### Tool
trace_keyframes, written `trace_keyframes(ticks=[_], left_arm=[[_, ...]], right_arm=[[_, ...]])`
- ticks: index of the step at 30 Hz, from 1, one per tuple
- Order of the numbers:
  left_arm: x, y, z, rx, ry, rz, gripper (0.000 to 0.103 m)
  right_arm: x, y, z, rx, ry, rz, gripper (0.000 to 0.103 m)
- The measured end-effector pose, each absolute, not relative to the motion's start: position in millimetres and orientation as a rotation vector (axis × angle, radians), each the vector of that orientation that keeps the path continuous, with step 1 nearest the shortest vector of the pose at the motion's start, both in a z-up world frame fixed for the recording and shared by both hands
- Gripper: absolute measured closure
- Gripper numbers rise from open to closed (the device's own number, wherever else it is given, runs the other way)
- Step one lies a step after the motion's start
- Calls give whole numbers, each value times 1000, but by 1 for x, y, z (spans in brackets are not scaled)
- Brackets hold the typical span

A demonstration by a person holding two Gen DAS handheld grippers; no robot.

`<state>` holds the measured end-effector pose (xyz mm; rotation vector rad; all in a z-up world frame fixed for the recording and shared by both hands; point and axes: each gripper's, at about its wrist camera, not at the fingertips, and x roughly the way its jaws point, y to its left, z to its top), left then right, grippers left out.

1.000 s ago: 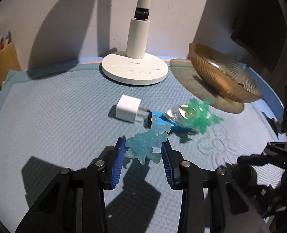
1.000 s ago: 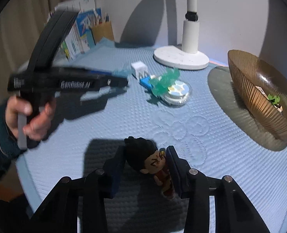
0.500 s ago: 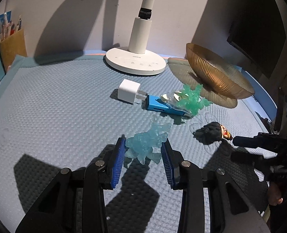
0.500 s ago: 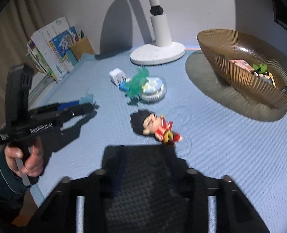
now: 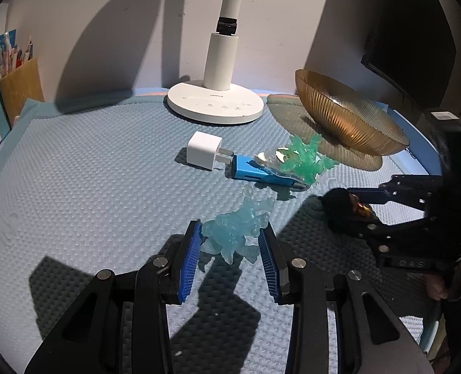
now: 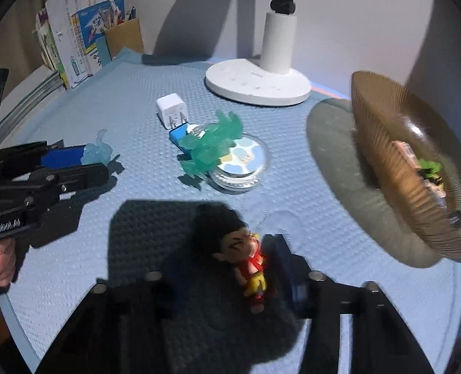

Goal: Organize rigid objects
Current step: 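Grasp the clear blue toy with the left tool while the right tool grasps the dark-haired figure, then carry toy and figure to the amber bowl and release both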

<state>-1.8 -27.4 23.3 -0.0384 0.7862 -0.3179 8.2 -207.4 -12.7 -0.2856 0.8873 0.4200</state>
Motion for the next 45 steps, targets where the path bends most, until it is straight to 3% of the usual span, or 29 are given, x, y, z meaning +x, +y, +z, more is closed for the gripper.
trace_keyframes(ticks=[2, 4, 12, 22, 26, 31, 40, 41, 42, 44, 45], left_arm=[[-2, -27, 23, -36, 785, -318, 69], [-3, -28, 24, -31, 780, -318, 69], [-4, -41, 50, -36, 756, -364, 69], [53, -128, 146, 32, 632, -493, 69], [99, -174, 131, 20, 712, -535, 69], [130, -216, 103, 20, 783, -550, 69], [140, -250, 91, 76, 781, -542, 68], [140, -252, 91, 79, 774, -540, 67], [139, -253, 93, 77, 759, -533, 65], [137, -248, 99, 54, 739, -528, 37], [133, -244, 104, 40, 724, -529, 32]], right_arm=[[5, -207, -11, -282, 863, 420, 59], [-5, -209, -7, -258, 839, 432, 69], [-55, -256, 46, -96, 771, 355, 69], [-6, -404, 139, 230, 649, -20, 69], [26, -437, 136, 310, 599, -116, 69], [67, -466, 110, 387, 678, -178, 69], [97, -475, 96, 369, 712, -194, 68], [99, -477, 96, 383, 715, -191, 67], [102, -481, 95, 402, 713, -181, 58], [96, -483, 100, 425, 684, -173, 38], [92, -483, 104, 421, 664, -174, 38]])
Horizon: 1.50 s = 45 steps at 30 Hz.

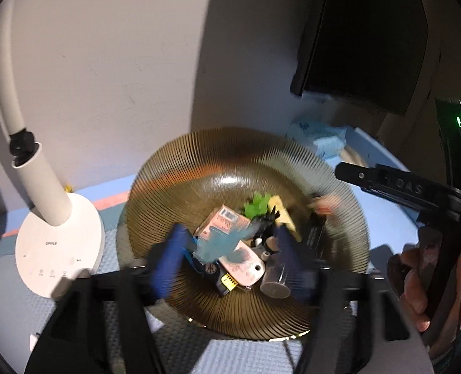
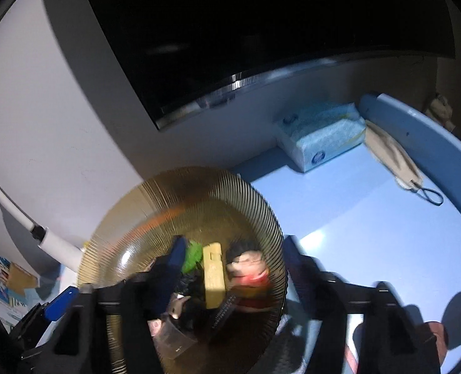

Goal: Organize rigid objects
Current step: 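Carry toy and figure to the amber bowl and release both, then move both open tools back over the remaining items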

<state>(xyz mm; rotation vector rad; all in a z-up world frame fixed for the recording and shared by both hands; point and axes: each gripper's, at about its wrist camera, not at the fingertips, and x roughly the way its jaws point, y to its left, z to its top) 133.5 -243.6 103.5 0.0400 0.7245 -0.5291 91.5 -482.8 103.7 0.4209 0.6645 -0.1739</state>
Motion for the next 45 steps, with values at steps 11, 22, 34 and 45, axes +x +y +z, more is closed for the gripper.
trace_keyframes(ticks=[11, 22, 34, 45], left_arm=[[54, -121, 163, -68, 580, -441, 27], [5, 7, 100, -164, 657, -123, 19], [18, 36, 4, -182, 837, -11, 19], [12, 31, 7, -171, 799, -49, 19]], right_arm=[[7, -426, 150, 319, 598, -49, 37], [-35, -335, 111, 254, 691, 103, 30], [-22, -272, 15, 21, 752, 167, 29], [-24, -258, 8, -64, 759, 171, 14]])
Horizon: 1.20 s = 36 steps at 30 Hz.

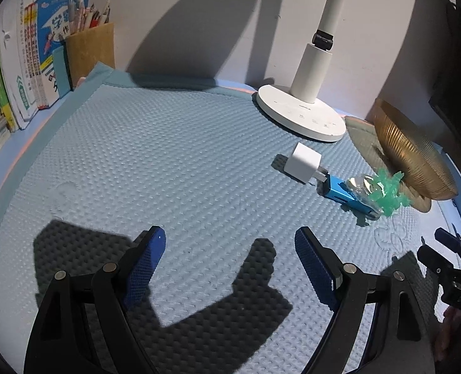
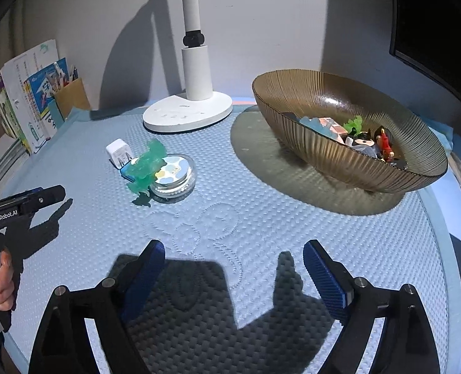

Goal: Organize rigid objects
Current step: 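Move both open tools back over the remaining items, then grasp the white charger cube with the left tool while the right tool grasps the green toy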

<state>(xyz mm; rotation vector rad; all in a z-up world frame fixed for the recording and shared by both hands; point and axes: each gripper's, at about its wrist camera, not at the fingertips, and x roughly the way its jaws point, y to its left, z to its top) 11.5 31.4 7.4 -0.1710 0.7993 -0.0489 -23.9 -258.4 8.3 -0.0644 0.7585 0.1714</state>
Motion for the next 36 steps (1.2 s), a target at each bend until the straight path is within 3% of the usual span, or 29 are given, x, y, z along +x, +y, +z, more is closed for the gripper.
trace_keyframes(ticks=[11, 17, 21, 24, 26, 29, 31, 33, 36], left_arm=[[24, 30, 19, -197, 851, -124, 19], [59, 3, 40, -55, 828, -198, 20], [85, -15, 38, -25, 837, -252, 27], [98, -23, 31, -24, 848, -278, 32], [106, -26, 23, -27, 877, -283, 46], [111, -26, 14, -65, 894, -307, 55], [110, -26, 14, -80, 875, -333, 70], [107, -26, 16, -70, 864, -333, 70], [100, -25, 20, -55, 845, -325, 70]], right_arm=[[-17, -251, 28, 48, 845, 266, 14], [7, -212, 49, -41, 807, 328, 14], [26, -199, 41, -45, 814, 363, 34], [36, -192, 35, -50, 818, 365, 35], [39, -188, 33, -60, 811, 371, 37], [44, -181, 29, -92, 819, 371, 57], [45, -180, 26, -114, 818, 357, 65], [42, -180, 26, -130, 797, 350, 85], [38, -186, 31, -102, 784, 350, 85]])
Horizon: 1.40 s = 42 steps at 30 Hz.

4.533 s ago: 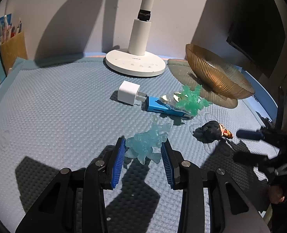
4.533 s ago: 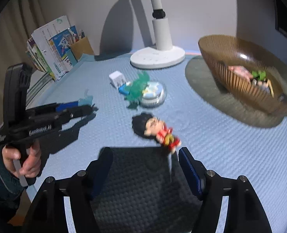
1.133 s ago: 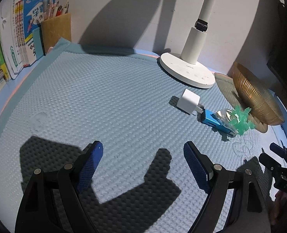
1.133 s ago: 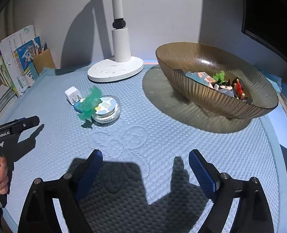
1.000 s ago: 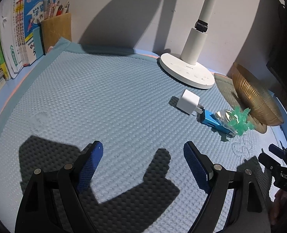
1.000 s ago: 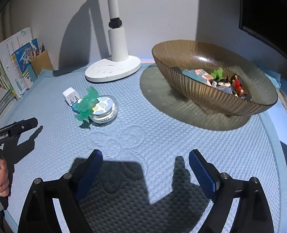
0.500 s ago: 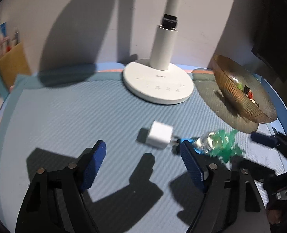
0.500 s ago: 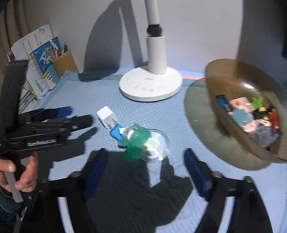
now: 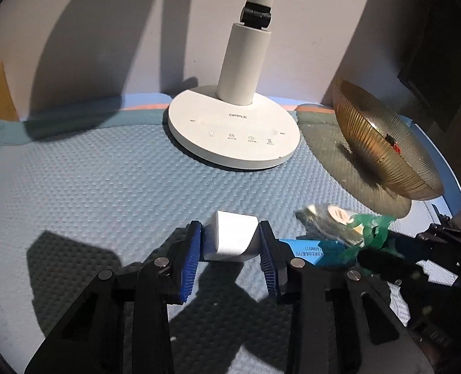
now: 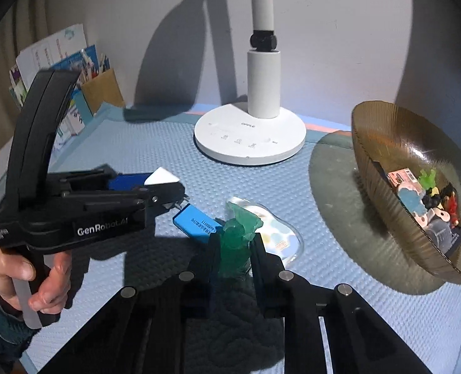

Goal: Organize rigid objects
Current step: 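Grasp the white charger cube with the left tool while the right tool grasps the green toy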

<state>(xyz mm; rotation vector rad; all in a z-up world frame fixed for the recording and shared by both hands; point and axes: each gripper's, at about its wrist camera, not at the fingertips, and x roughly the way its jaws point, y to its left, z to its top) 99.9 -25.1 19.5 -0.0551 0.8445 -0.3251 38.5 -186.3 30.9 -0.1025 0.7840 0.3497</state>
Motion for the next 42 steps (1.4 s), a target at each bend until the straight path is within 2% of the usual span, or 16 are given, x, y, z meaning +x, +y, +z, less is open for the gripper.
trace_keyframes(ticks=[8, 18, 20, 22, 23, 24, 26, 27, 40, 42], left_arm=[[54, -13, 37, -100, 803, -342, 70], [0, -25, 26, -93, 752, -300, 70], [-2, -22, 21, -98, 756, -287, 70], [0, -18, 19, -117, 761, -284, 70], [-1, -16, 20, -127, 749, -287, 70], [-2, -14, 20, -132, 742, -291, 70], [-3, -16, 19, -122, 745, -291, 70], [-3, -18, 19, -112, 742, -290, 70], [-10, -25, 21, -63, 716, -288, 70], [-10, -26, 21, -58, 717, -286, 70]], right_arm=[[2, -228, 51, 73, 778, 376, 85], [-27, -278, 7, 367, 953, 351, 85], [-31, -284, 0, 406, 981, 353, 82], [-39, -293, -3, 425, 983, 344, 76], [-43, -297, -2, 424, 975, 338, 67], [-48, -301, 0, 422, 961, 334, 52], [-56, -306, 7, 400, 926, 322, 37], [-58, -306, 9, 380, 917, 313, 35], [-40, -257, 1, 133, 925, 200, 35], [-40, -251, 0, 87, 921, 165, 42]])
